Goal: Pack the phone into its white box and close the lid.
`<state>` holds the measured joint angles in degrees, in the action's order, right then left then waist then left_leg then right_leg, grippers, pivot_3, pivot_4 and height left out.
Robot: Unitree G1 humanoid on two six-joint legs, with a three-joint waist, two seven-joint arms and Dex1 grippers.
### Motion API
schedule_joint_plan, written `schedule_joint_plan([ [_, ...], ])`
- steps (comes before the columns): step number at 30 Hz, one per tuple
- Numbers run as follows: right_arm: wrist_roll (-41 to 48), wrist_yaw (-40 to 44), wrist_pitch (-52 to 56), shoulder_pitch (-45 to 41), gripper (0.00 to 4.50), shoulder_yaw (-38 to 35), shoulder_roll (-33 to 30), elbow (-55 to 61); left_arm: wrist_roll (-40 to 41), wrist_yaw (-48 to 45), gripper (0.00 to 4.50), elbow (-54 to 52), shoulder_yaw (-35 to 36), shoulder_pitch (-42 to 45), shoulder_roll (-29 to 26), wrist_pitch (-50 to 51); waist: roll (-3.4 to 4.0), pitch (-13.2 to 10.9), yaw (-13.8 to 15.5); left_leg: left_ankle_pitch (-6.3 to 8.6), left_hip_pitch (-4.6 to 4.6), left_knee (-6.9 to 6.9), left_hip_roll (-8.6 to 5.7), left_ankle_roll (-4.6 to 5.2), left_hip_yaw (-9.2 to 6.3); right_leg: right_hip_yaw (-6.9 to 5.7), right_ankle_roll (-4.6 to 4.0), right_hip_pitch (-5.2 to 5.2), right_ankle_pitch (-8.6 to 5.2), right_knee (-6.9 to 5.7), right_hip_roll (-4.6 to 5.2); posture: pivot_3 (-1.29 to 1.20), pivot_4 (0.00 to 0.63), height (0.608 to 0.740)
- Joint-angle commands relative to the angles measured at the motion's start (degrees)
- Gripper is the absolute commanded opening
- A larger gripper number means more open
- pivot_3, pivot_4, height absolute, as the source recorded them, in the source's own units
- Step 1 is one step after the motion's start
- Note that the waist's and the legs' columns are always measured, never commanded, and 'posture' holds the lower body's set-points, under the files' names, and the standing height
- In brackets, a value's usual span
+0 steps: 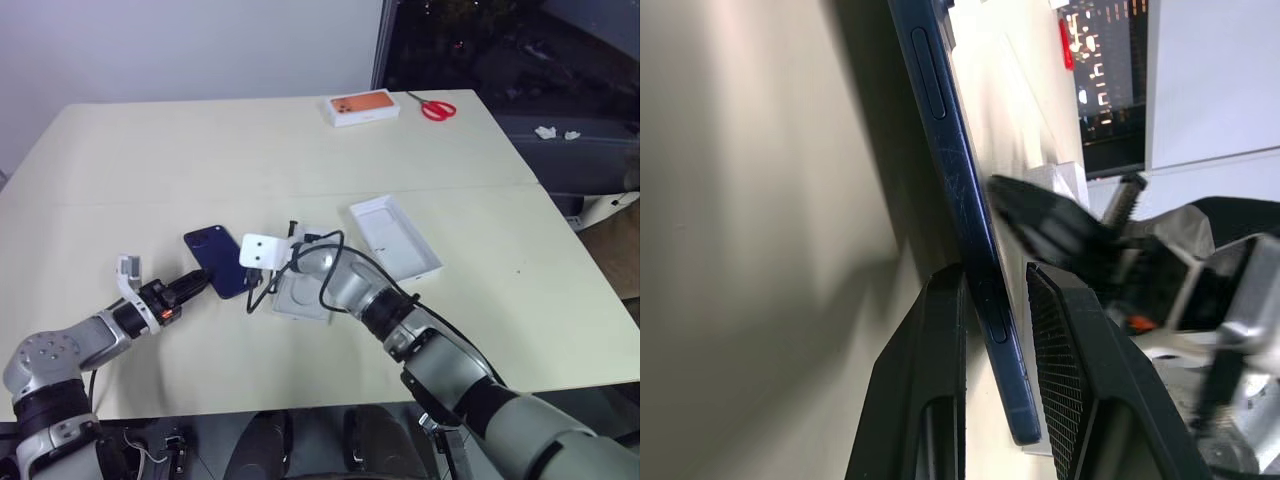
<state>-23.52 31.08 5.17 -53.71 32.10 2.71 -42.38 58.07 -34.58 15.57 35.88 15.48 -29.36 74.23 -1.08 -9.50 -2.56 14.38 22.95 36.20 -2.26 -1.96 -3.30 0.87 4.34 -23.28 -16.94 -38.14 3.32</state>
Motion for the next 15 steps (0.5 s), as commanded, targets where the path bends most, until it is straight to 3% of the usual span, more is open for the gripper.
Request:
schedule_joint_plan([
  [1,-0.1,1.3,-0.7,-1.9,0.00,0.3,1.5,-0.8,0.1,0.5,1.00,-0.5,-0.8,-0.5,0.1,0.1,0.00,0.0,0.0,0.00,-0.02,0.00,0.00,0.00,0.00,0.00,0.00,0.02,0.00,0.00,-0.01,0.00,0.150,0.740],
  [10,3.9,8.7,-0.8,1.1,0.00,-0.7,3.4,4.7,-0.2,0.8,1.00,-0.3,-1.7,0.2,0.4,-0.6,0.00,0.0,0.0,0.00,-0.08,-0.02,0.00,0.00,0.00,0.00,0.00,0.08,0.00,0.00,-0.01,0.00,0.150,0.740],
  [15,4.1,8.9,0.0,1.4,0.00,-1.5,3.7,5.5,-0.1,0.8,1.00,-0.3,-2.1,0.2,0.3,-0.8,0.00,0.0,0.1,0.00,-0.10,-0.02,0.00,0.00,-0.01,-0.01,0.00,0.08,0.00,-0.01,-0.01,0.00,0.150,0.740],
])
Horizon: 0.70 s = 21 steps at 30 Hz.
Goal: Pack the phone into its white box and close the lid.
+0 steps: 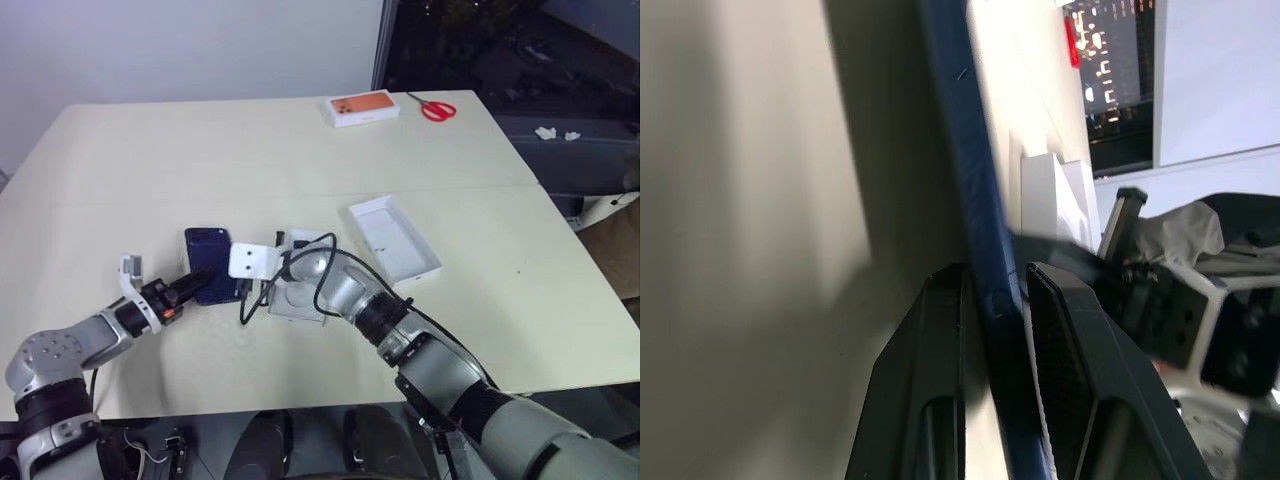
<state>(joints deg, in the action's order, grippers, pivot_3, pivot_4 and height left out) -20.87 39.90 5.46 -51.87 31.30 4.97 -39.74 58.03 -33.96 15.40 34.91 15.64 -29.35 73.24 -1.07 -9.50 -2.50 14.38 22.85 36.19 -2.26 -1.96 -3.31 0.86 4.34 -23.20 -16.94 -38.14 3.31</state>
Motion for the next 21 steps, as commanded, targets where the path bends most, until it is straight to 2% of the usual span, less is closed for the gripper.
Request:
schedule_joint_plan([
  [1,1.5,0.0,-0.2,-0.4,0.00,-1.0,1.5,2.8,-0.1,0.1,1.00,-0.1,-1.3,0.0,0.3,0.1,0.00,0.0,0.1,0.00,0.00,0.00,0.00,0.00,0.00,0.00,0.00,-0.01,0.00,0.00,0.00,0.00,0.150,0.740],
  [3,1.1,-0.4,-0.4,-0.5,0.00,-0.9,1.2,2.5,0.2,-0.1,1.00,-0.1,-1.3,0.1,0.3,0.3,0.00,0.0,0.1,0.00,-0.01,0.01,0.00,0.00,0.00,0.00,0.00,-0.02,0.00,0.01,0.00,0.00,0.150,0.740],
  [6,0.9,-0.6,-0.4,-0.5,0.00,-0.7,1.0,2.7,0.4,-0.1,0.16,-0.1,-1.3,0.2,0.3,0.7,0.02,0.0,0.1,0.00,-0.02,0.00,0.00,0.00,0.00,0.00,0.00,-0.02,0.00,0.01,0.01,0.00,0.150,0.740],
  [7,0.9,-0.6,-0.4,-0.4,0.00,-0.7,1.0,2.8,0.3,0.0,0.04,-0.1,-1.4,0.2,0.3,0.7,0.02,0.0,0.1,0.00,-0.05,0.00,0.00,0.00,-0.01,-0.01,0.00,0.00,0.00,0.01,0.01,0.00,0.150,0.740],
  [18,3.0,-1.0,0.5,-0.3,0.00,-3.2,0.2,4.2,1.6,-0.1,0.04,-0.5,-0.2,0.1,1.0,0.6,0.02,0.0,0.1,0.00,-0.07,-0.02,0.00,0.00,0.00,0.00,0.00,0.00,0.00,0.01,0.01,0.00,0.150,0.740],
  [21,11.9,2.8,5.6,1.0,0.00,-10.3,0.8,10.6,4.2,-0.6,0.04,-0.6,2.1,0.2,0.7,1.9,0.01,0.0,0.1,0.00,-0.04,-0.01,0.00,0.00,0.00,0.00,0.00,0.02,0.00,0.02,0.01,0.00,0.150,0.740],
])
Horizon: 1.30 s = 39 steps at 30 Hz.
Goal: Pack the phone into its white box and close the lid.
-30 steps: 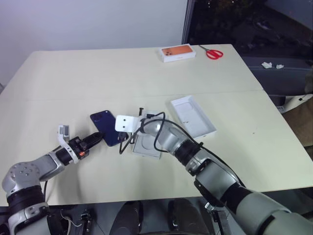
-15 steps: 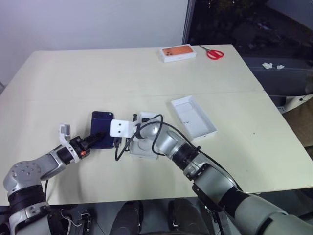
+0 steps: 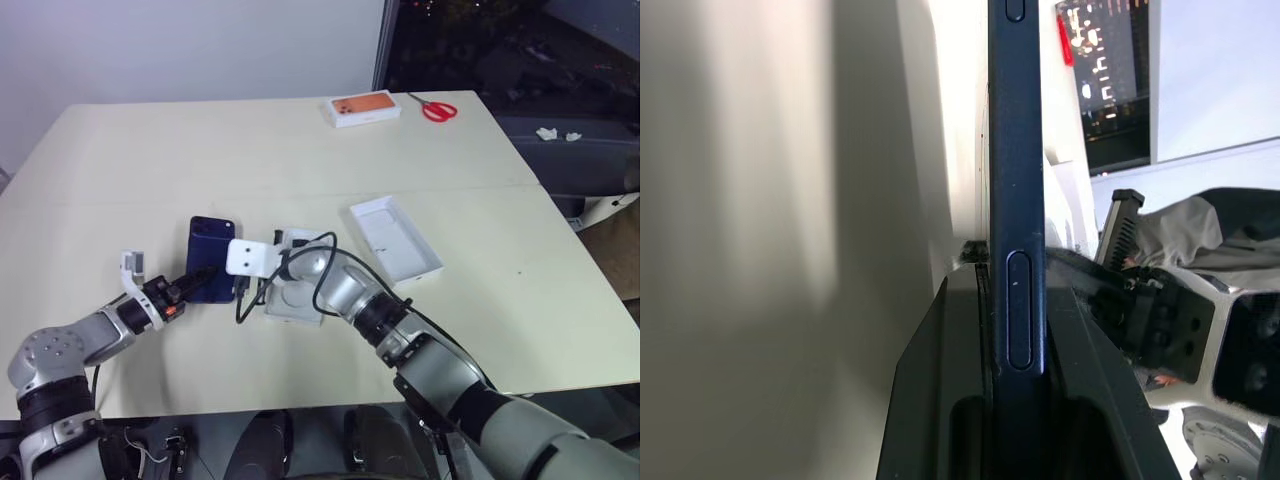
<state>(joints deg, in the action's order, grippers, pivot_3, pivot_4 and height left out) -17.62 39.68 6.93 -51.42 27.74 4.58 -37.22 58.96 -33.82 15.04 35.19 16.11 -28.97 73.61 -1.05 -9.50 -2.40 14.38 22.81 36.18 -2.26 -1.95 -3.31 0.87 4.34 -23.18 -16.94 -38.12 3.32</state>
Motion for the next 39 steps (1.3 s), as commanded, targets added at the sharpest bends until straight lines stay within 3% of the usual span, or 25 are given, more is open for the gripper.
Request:
schedule_joint_plan([
  [1,12.1,4.7,6.6,1.2,0.00,-9.1,1.3,10.8,4.2,-1.1,0.04,-0.5,2.5,-0.3,0.3,1.8,-0.01,0.0,0.0,0.00,0.05,0.00,0.00,0.00,-0.01,0.00,0.00,0.01,0.00,0.00,0.00,0.00,0.150,0.740],
  [7,27.1,12.9,20.5,6.4,0.00,-17.2,-4.0,26.9,11.3,-0.4,0.04,-0.7,6.4,0.0,-0.9,7.3,-0.04,0.0,0.1,0.01,0.37,0.06,0.00,0.02,-0.03,-0.02,0.01,-0.22,0.00,0.03,0.01,0.00,0.150,0.740],
  [8,29.1,13.7,22.2,7.6,0.26,-18.3,-5.3,29.1,12.2,0.2,0.01,-0.5,6.9,0.2,-1.0,8.1,-0.04,0.0,0.1,0.01,0.37,0.06,0.00,0.03,-0.05,-0.03,0.01,-0.20,0.00,0.04,0.02,0.00,0.150,0.740],
  [11,28.7,15.9,20.1,11.1,1.29,-16.3,-11.0,34.0,12.8,1.4,0.00,-0.6,7.1,0.2,-1.5,8.6,-0.03,0.0,0.0,0.02,0.37,0.07,0.00,0.04,-0.05,-0.03,0.01,-0.21,0.00,0.04,0.03,0.00,0.150,0.740],
  [17,28.6,22.6,12.9,17.1,4.35,-15.8,-23.1,39.2,16.1,3.5,0.00,-3.5,5.0,-0.8,0.7,12.2,-0.04,0.0,0.0,0.01,0.39,0.02,0.02,0.03,-0.02,-0.02,0.01,-0.28,0.00,0.04,0.01,0.00,0.150,0.740],
  [23,30.6,27.2,6.8,21.6,4.43,-18.3,-32.0,39.8,22.2,9.4,0.00,-6.7,3.6,1.3,5.3,13.3,-0.12,-0.1,0.7,0.03,0.41,0.18,-0.02,0.09,-0.01,-0.05,0.02,-0.17,0.01,0.07,0.07,0.00,0.150,0.740],
  [28,34.3,29.1,6.9,23.4,4.43,-21.7,-35.6,39.2,24.5,16.4,0.00,-6.0,0.9,2.7,9.9,10.3,-0.12,-0.1,1.3,0.03,0.40,0.16,0.00,0.09,-0.01,-0.05,0.02,-0.17,0.01,0.07,0.06,0.00,0.150,0.740],
  [39,33.3,26.0,6.4,23.4,4.43,-20.7,-34.8,38.7,22.6,19.8,0.00,-6.3,-7.8,4.9,13.0,7.1,-0.17,-0.1,1.7,0.03,0.47,0.30,-0.01,0.09,-0.01,-0.06,0.02,-0.14,0.01,0.07,0.04,0.00,0.150,0.740],
])
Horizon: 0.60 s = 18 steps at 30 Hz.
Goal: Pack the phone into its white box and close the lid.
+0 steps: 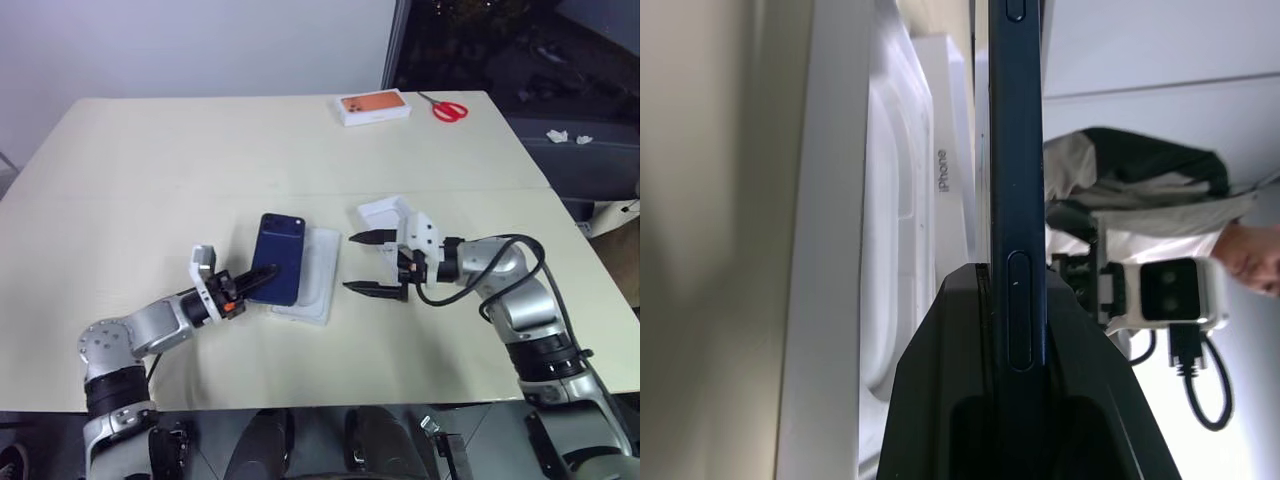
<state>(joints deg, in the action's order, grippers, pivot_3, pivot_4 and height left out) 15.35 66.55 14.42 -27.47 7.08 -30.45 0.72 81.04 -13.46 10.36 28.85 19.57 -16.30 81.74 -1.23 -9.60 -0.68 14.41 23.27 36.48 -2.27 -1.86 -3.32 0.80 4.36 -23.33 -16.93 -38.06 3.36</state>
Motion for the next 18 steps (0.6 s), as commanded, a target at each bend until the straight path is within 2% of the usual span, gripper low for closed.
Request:
schedule_joint_plan([
  [1,0.3,-1.1,-1.0,-0.5,4.43,0.1,0.3,0.8,0.0,-0.6,0.00,-1.5,-2.3,1.5,0.3,-1.1,0.00,0.0,0.0,0.00,0.01,0.04,0.00,0.00,0.00,0.00,0.00,0.01,0.00,0.00,0.00,0.00,0.150,0.740],
  [8,-0.6,-2.4,-1.9,-0.5,4.43,0.8,0.3,0.4,-2.5,-1.6,0.00,-0.1,-6.2,2.8,0.7,-2.1,0.00,0.0,0.0,0.01,0.03,0.15,0.00,0.01,0.00,-0.01,0.00,0.05,0.00,-0.01,-0.01,0.00,0.150,0.740],
  [16,-1.2,-3.1,-2.6,-0.7,4.43,1.2,0.1,-0.2,-3.9,-2.9,0.00,2.9,-7.3,4.5,1.5,-2.5,0.00,0.0,0.1,0.04,0.04,0.34,-0.01,0.07,0.00,-0.04,0.00,0.14,0.00,-0.02,-0.01,0.00,0.150,0.740],
  [17,-1.2,-3.1,-2.6,-0.7,4.50,1.3,0.1,-0.2,-4.0,-2.9,0.99,3.0,-7.3,4.6,1.6,-2.5,0.00,0.0,0.1,0.06,0.05,0.39,-0.01,0.09,0.00,-0.04,0.00,0.16,0.00,-0.03,-0.01,0.00,0.150,0.740],
  [18,-1.3,-3.2,-2.6,-0.8,4.50,1.3,0.2,-0.3,-4.1,-2.9,1.41,3.1,-7.3,4.6,1.7,-2.6,0.00,0.0,0.1,0.06,0.07,0.43,-0.01,0.11,0.00,-0.04,0.00,0.16,0.00,-0.02,-0.01,0.00,0.150,0.740],
])
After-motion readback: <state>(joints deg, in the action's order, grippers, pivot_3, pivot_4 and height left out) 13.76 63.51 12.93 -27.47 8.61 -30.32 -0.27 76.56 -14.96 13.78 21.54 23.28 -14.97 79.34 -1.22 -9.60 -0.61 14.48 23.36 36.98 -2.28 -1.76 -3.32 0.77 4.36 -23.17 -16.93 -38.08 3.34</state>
